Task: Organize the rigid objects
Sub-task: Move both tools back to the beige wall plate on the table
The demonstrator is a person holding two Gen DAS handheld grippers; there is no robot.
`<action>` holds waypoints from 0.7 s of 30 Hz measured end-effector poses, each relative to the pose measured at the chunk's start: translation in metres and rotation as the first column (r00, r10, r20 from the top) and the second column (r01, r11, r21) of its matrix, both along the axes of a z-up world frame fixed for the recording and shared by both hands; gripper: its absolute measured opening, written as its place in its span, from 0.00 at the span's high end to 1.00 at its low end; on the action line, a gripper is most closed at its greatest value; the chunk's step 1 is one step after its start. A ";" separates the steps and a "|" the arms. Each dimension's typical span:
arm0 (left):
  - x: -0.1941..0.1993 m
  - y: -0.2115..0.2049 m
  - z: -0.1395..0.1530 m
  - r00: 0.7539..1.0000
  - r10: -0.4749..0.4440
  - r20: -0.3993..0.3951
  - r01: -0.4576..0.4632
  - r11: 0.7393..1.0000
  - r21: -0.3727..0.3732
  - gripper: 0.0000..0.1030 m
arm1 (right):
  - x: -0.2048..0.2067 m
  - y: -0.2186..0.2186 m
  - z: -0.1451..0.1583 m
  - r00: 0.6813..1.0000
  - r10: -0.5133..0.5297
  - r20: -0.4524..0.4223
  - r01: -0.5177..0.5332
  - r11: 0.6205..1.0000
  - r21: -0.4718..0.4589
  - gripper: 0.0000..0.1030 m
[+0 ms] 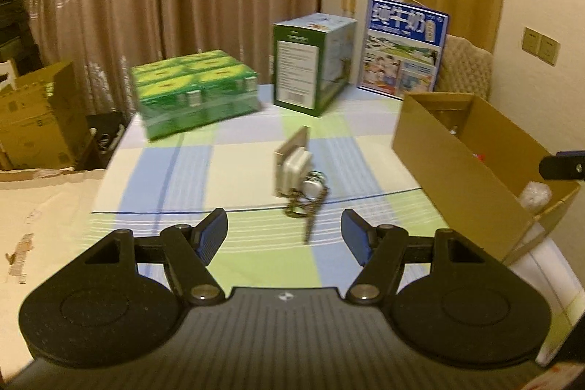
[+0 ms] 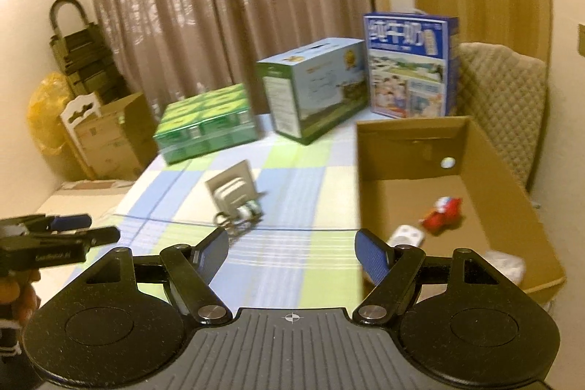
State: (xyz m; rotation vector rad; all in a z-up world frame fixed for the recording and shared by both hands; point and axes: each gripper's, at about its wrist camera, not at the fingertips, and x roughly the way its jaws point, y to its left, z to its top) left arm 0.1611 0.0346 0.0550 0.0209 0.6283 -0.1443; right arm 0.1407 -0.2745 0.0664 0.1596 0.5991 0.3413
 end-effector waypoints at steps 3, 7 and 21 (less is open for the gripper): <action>0.002 0.011 -0.003 1.000 0.024 0.001 -0.024 1.000 -0.002 0.38 | 0.004 0.016 -0.009 1.000 0.014 -0.008 -0.014 1.000 0.001 0.29; 0.013 0.019 -0.018 0.999 0.034 -0.015 -0.034 0.999 -0.001 0.38 | 0.015 0.035 -0.028 0.999 0.033 -0.020 -0.032 0.999 0.010 0.29; 0.081 0.041 -0.075 0.997 0.038 -0.074 -0.037 0.999 0.012 0.38 | 0.108 0.100 -0.110 0.989 0.059 -0.136 -0.053 0.997 0.047 0.29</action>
